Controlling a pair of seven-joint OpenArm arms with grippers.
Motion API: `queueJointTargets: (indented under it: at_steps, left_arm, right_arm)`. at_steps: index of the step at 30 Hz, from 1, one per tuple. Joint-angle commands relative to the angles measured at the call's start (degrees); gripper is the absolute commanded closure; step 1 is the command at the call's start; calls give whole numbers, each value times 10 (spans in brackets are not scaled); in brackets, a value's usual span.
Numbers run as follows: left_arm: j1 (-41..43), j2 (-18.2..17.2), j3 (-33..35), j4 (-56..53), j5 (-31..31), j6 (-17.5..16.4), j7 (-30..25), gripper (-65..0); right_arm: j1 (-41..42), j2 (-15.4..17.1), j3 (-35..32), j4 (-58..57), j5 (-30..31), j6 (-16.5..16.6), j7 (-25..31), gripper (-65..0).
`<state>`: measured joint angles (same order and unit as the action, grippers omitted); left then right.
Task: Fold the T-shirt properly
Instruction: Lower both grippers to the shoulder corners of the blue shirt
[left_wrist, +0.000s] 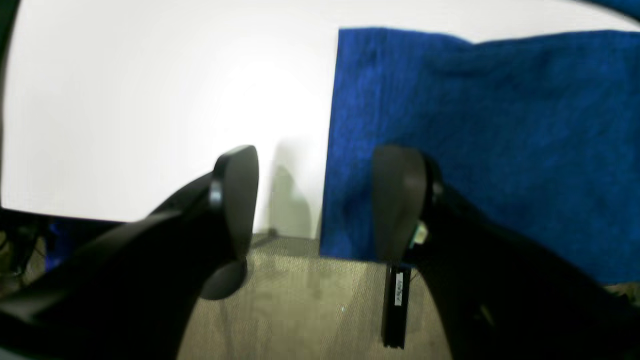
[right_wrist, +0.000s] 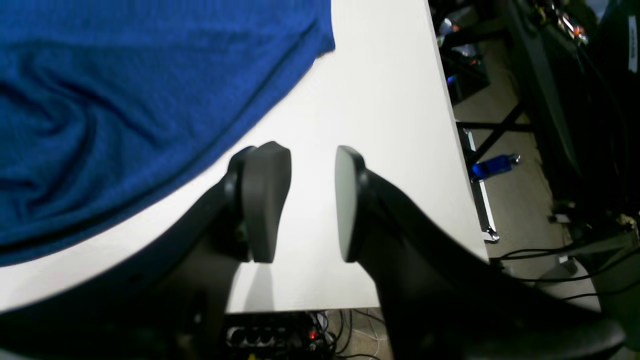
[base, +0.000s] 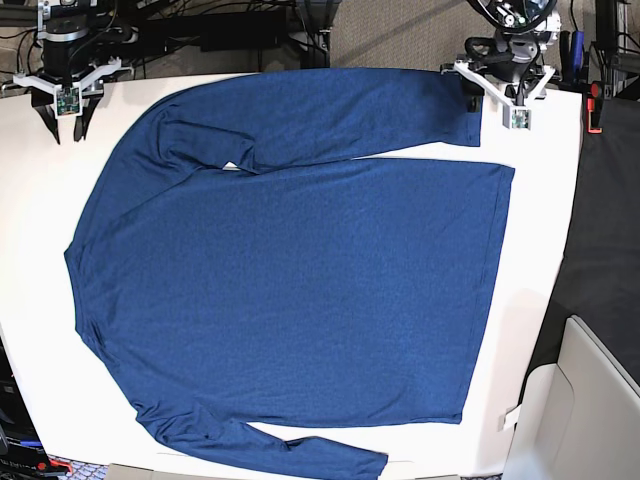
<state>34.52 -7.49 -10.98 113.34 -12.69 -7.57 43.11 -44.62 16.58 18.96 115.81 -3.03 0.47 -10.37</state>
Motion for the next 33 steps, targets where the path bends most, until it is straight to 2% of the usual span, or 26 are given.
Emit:
queueJointTargets:
  at_steps: [1, 5, 9, 13, 15, 18, 20, 22, 25, 31, 33]
  left_arm:
    - [2, -4, 2, 4, -4, -4, -12, -349]
    - [1, -5, 14, -19, -19, -4, -12, -349]
    - [2, -7, 38, -20, -48, -13, -11, -347]
    - [3, -8, 55, -24, -52, -16, -11, -332]
    - [3, -11, 61, -29, -52, -35, -11, -273]
    - [3, -10, 56, -31, -52, -87, -11, -127]
    - [3, -11, 55, -31, -52, -88, -11, -42]
    - [2, -12, 55, -31, -52, -88, -11, 0]
    - [2, -12, 55, -30, -51, -88, -11, -6]
    - [1, -12, 46, -28, -51, -88, -11, -6]
    - [1, -12, 36, -28, -51, -88, -11, -6]
  right_arm:
    - [0, 4, 2, 10, -1, -6, 14, -197]
    - [19, 4, 6, 11, 8, -6, -44, -197]
    - [36, 8, 8, 10, 60, -6, -102, -198]
    - [48, 8, 9, 10, 89, -6, -133, -198]
    - [55, 8, 9, 10, 100, -6, -146, -198]
    - [55, 8, 8, 10, 122, -6, -160, -198]
    - [62, 8, 7, 10, 137, -6, -175, -198]
    - [73, 7, 4, 10, 146, -6, -199, -198]
    - [97, 3, 2, 10, 174, -6, -241, -199]
    - [157, 3, 6, 7, 310, -6, -338, -199]
    - [179, 3, 7, 5, 347, -6, -378, -220]
